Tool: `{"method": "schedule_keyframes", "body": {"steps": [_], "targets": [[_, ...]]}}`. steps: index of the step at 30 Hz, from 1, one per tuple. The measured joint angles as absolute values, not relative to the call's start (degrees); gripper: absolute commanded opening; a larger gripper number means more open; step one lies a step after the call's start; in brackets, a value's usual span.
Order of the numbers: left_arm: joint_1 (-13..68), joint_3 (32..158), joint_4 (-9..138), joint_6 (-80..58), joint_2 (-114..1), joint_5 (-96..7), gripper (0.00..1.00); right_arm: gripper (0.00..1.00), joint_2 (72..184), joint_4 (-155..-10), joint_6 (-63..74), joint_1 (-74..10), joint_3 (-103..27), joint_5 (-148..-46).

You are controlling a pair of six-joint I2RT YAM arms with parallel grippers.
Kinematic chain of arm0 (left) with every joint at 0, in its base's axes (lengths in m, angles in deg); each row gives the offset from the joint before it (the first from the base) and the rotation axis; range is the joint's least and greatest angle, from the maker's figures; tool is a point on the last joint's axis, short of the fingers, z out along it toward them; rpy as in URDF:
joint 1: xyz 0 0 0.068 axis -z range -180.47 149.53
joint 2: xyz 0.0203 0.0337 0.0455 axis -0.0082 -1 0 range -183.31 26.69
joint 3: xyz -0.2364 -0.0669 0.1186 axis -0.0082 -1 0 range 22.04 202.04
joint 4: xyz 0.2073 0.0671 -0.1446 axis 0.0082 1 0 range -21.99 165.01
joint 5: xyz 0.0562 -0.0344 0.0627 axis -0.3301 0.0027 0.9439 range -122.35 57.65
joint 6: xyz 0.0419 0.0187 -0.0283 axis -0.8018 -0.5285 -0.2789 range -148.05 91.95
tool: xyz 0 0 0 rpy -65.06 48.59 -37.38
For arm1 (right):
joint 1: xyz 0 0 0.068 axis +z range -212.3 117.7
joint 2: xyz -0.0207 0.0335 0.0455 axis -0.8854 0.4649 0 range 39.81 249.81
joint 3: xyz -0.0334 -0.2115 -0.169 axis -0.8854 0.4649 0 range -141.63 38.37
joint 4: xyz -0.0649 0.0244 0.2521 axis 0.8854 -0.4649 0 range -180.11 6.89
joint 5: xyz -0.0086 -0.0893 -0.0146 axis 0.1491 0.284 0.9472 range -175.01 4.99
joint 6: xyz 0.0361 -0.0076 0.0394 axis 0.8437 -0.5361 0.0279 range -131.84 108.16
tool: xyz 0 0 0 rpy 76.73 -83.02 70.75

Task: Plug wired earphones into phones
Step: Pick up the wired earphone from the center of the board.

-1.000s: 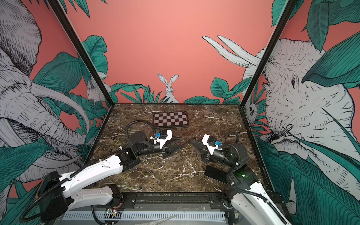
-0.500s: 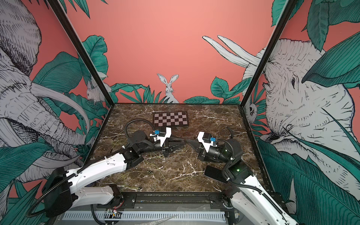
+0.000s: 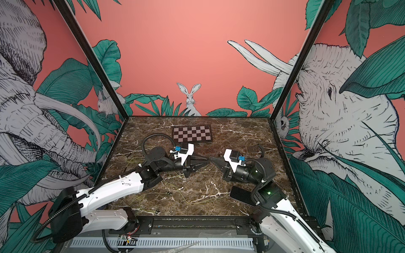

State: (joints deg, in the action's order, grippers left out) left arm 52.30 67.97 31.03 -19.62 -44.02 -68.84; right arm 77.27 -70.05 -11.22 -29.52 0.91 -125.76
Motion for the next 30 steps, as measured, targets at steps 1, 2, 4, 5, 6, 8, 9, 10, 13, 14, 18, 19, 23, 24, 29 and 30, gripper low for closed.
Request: {"method": "schedule_keyframes", "body": {"steps": [1,2,4,5,6,8,9,10,13,14,18,19,23,24,29,30], "targets": [[52.3,68.0,30.8,-19.4,-44.0,-68.9,0.16,0.00,77.4,-70.1,-11.2,-29.3,0.9,-125.8],[52.3,68.0,30.6,-19.3,-44.0,-68.9,0.14,0.00,77.6,-70.0,-11.2,-29.2,0.9,-125.9],[52.3,68.0,30.4,-19.0,-44.0,-69.0,0.09,0.00,77.9,-69.5,-11.2,-29.1,0.9,-125.7],[52.3,68.0,30.4,-18.9,-44.0,-69.1,0.08,0.00,77.9,-69.4,-11.2,-29.1,0.9,-125.7],[52.3,68.0,30.4,-18.9,-44.0,-69.1,0.07,0.00,77.9,-69.2,-11.2,-29.1,0.9,-125.6],[52.3,68.0,30.4,-18.8,-44.0,-69.2,0.07,0.00,77.9,-69.1,-11.2,-29.1,1.0,-125.5],[52.3,68.0,30.4,-18.8,-44.0,-69.2,0.09,0.00,77.9,-68.9,-11.2,-29.1,1.0,-125.5],[52.3,68.0,30.5,-18.8,-44.0,-69.2,0.09,0.00,77.9,-68.8,-11.2,-29.1,1.2,-125.3],[52.3,68.0,30.8,-18.8,-44.0,-69.2,0.12,0.00,77.7,-68.7,-11.1,-29.0,1.5,-125.3],[52.3,68.0,30.8,-18.8,-44.0,-69.2,0.13,0.00,77.6,-68.7,-11.0,-29.0,1.5,-125.3],[52.3,68.0,30.8,-18.6,-44.0,-69.2,0.16,0.00,77.3,-68.7,-11.0,-29.0,1.6,-125.3],[52.3,68.0,30.9,-18.5,-44.0,-69.2,0.16,0.00,77.2,-68.7,-11.0,-29.0,1.6,-125.2],[52.3,68.0,31.1,-18.4,-43.9,-69.2,0.19,0.00,76.5,-68.8,-11.0,-29.0,1.6,-124.9],[52.3,68.0,31.3,-18.2,-43.8,-69.2,0.19,0.00,76.3,-68.8,-11.0,-29.0,1.6,-124.8],[52.3,68.0,31.5,-17.4,-43.8,-69.4,0.14,0.00,76.4,-68.8,-11.0,-29.0,1.6,-124.7],[52.3,68.0,31.5,-17.4,-43.8,-69.4,0.14,0.00,76.5,-68.8,-11.0,-29.0,1.6,-124.7]]}}
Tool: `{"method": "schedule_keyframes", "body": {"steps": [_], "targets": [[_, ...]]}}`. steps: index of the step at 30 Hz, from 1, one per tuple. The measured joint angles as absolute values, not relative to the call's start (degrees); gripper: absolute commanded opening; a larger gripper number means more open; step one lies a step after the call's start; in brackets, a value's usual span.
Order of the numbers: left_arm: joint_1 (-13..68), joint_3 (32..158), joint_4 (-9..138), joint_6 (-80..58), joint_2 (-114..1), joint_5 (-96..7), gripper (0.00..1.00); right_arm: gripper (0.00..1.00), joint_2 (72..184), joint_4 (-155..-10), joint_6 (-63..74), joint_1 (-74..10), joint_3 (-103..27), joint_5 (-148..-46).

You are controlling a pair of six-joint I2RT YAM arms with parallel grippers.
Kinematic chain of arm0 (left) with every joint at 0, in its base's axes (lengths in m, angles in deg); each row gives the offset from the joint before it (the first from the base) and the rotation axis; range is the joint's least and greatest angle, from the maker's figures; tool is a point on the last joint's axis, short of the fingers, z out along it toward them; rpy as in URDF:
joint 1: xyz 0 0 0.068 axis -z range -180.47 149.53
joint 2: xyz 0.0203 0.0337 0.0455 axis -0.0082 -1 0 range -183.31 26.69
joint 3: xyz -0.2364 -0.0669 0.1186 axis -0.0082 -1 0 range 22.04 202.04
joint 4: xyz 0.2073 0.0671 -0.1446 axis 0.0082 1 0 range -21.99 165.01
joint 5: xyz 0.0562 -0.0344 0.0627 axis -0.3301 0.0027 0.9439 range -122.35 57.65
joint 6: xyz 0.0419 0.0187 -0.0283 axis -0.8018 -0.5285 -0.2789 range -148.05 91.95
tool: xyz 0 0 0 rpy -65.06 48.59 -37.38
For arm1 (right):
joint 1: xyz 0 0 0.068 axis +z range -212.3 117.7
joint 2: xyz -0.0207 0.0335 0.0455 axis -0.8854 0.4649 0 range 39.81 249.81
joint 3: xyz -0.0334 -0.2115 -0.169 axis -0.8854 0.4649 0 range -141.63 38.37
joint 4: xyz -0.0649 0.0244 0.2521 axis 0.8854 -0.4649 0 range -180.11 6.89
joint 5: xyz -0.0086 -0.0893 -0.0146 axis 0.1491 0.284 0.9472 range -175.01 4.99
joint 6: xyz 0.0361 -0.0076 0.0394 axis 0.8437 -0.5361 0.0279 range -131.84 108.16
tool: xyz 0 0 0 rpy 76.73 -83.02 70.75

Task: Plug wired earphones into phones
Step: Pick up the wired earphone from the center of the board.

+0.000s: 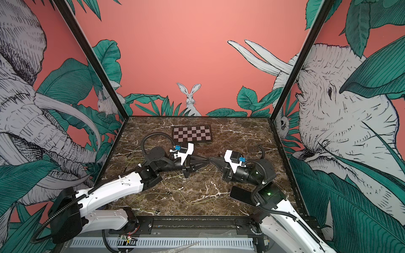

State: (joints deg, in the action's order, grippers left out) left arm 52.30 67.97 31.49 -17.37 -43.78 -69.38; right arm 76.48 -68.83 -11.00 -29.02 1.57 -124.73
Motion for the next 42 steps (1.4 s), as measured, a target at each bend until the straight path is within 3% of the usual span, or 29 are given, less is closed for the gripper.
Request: {"method": "schedule_keyframes", "body": {"steps": [9,12,13,14,15,17,18,19,29,37,42], "targets": [[52.3,68.0,32.1,-17.4,-43.4,-69.1,0.00,0.00,76.3,-68.7,-11.0,-29.0,1.6,-124.0],[52.3,68.0,32.6,-17.3,-43.1,-68.3,0.00,0.27,75.9,-69.3,-10.8,-29.0,1.6,-122.2],[52.4,68.0,33.1,-17.4,-42.8,-67.5,0.00,0.26,75.6,-70.2,-11.0,-28.9,1.5,-120.8],[52.4,68.0,33.8,-17.6,-42.5,-66.6,0.00,0.10,75.3,-71.3,-11.2,-28.9,1.5,-119.3],[52.4,68.0,34.8,-17.7,-42.2,-65.5,0.00,0.04,75.2,-73.2,-11.4,-28.9,1.2,-118.0],[52.4,68.0,37.0,-18.4,-41.7,-63.1,0.00,0.23,75.2,-77.2,-11.9,-28.9,0.1,-117.0],[52.4,68.0,38.1,-18.7,-41.6,-61.9,0.00,0.49,75.5,-79.4,-12.7,-28.9,-0.9,-116.9],[52.4,68.0,39.1,-19.0,-41.6,-60.7,0.00,0.64,75.8,-81.7,-13.2,-28.9,-2.2,-116.5],[52.4,68.1,52.2,-22.3,-41.6,-49.2,0.00,0.69,78.4,-112.6,-30.9,-28.8,-16.4,-102.8],[50.5,67.8,55.7,-18.8,-43.1,-44.7,0.00,0.72,95.2,-142.1,-49.8,-29.2,-25.3,-95.3],[46.4,64.3,54.9,-12.7,-45.8,-45.7,0.00,0.73,104.9,-147.6,-56.1,-32.4,-23.0,-94.1]]}}
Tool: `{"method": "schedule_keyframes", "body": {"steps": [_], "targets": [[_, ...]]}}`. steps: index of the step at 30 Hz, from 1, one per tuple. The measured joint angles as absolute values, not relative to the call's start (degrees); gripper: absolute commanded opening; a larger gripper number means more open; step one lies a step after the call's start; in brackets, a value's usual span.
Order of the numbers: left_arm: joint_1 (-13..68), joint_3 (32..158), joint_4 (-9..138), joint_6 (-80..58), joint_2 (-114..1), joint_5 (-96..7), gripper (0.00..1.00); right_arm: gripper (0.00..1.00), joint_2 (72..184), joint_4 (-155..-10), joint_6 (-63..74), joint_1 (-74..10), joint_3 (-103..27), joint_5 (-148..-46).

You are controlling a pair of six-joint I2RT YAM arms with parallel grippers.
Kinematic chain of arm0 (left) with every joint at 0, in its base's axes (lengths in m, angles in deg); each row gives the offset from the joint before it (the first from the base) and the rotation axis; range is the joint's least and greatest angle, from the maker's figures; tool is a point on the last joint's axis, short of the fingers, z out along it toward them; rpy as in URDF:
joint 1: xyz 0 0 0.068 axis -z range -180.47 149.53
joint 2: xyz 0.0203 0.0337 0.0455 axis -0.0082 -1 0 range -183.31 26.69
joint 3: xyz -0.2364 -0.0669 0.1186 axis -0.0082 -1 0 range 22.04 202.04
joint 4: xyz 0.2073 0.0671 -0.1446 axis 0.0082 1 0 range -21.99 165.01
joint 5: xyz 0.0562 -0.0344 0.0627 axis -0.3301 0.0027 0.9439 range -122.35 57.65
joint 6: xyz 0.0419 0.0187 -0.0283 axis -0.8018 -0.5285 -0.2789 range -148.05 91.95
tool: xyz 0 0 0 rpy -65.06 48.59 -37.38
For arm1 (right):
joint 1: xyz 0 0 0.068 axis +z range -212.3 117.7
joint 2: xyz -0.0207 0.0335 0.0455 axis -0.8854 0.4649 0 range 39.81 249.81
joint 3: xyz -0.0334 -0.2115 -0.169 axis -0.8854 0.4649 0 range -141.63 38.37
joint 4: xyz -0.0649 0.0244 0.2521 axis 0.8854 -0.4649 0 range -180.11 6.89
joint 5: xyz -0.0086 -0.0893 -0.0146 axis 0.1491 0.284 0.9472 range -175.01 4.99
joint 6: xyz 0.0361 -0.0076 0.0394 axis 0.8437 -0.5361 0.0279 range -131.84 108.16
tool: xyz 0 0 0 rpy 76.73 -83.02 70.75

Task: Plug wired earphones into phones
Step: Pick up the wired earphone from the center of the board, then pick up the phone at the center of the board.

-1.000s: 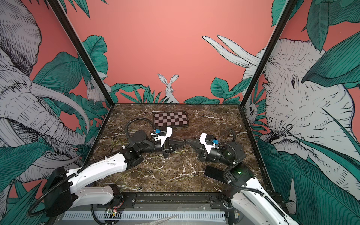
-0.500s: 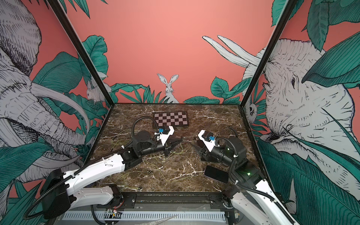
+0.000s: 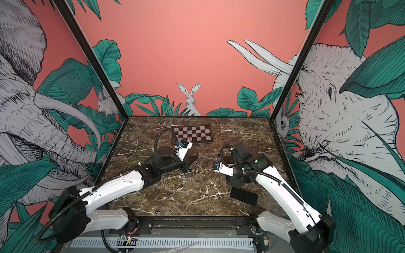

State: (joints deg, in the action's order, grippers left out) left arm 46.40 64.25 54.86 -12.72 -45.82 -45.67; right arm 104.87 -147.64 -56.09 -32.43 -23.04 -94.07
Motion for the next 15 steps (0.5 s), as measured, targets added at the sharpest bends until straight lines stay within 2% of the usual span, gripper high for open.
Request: {"method": "schedule_keyframes", "body": {"steps": [9,15], "targets": [[46.2,60.8,55.3,-9.2,-45.0,-47.1,0.00,0.75,116.6,-143.1,-64.2,-43.3,-19.5,-95.8],[46.0,57.9,55.6,-9.9,-41.8,-45.1,0.00,0.75,122.3,-138.3,-69.7,-45.0,-17.7,-95.2]]}}
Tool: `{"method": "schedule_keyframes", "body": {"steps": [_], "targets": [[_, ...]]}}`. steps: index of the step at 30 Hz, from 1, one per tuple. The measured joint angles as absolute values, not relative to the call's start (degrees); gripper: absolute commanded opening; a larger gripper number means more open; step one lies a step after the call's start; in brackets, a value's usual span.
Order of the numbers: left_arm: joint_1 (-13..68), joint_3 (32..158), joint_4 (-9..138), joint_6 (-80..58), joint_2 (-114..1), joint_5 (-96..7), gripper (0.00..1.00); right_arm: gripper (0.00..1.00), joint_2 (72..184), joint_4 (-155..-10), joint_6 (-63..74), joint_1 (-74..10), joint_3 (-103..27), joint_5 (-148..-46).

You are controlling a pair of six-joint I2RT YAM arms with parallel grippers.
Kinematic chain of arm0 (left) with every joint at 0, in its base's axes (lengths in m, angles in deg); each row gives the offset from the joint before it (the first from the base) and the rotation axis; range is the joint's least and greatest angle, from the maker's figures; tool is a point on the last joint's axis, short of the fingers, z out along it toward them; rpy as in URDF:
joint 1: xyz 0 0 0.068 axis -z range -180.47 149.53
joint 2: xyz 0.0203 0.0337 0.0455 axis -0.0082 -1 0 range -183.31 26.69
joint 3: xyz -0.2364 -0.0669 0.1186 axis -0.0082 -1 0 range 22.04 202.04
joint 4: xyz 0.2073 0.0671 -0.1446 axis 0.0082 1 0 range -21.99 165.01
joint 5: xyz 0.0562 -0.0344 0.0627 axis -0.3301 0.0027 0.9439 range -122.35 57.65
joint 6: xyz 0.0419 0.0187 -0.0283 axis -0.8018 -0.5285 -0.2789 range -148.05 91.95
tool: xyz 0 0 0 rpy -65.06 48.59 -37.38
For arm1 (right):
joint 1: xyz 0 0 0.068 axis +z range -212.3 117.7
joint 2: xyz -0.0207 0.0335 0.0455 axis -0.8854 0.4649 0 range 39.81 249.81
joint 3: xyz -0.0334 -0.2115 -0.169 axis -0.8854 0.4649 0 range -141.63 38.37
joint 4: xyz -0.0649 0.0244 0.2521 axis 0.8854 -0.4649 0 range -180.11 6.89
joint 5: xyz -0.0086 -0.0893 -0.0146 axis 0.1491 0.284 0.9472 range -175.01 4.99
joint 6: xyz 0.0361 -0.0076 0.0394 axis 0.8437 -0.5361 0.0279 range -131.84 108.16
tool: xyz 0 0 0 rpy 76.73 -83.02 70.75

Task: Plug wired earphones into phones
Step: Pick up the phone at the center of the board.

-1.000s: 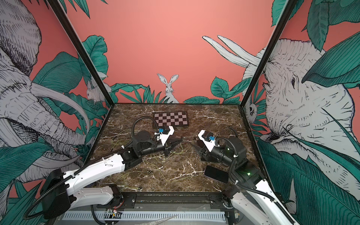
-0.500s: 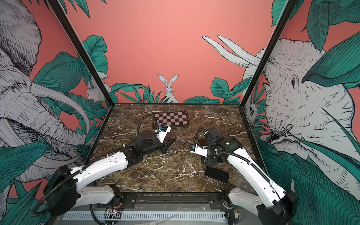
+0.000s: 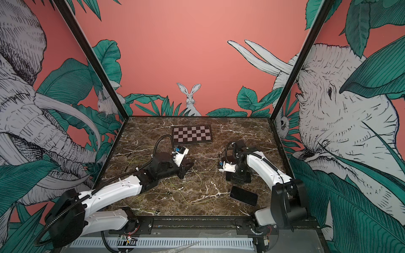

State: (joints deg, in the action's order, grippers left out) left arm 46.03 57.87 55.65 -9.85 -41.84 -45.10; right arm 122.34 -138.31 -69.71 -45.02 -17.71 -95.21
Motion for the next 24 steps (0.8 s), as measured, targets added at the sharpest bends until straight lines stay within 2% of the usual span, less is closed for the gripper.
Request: {"method": "schedule_keyframes", "body": {"steps": [9,24], "targets": [[46.0,55.6,55.6,-11.4,-40.5,-42.6,0.00,0.81,127.1,-129.9,-75.5,-46.9,-15.9,-94.2],[46.0,54.2,56.0,-12.2,-37.8,-40.4,0.00,0.87,134.3,-130.5,-78.2,-47.4,-17.9,-92.6]]}}
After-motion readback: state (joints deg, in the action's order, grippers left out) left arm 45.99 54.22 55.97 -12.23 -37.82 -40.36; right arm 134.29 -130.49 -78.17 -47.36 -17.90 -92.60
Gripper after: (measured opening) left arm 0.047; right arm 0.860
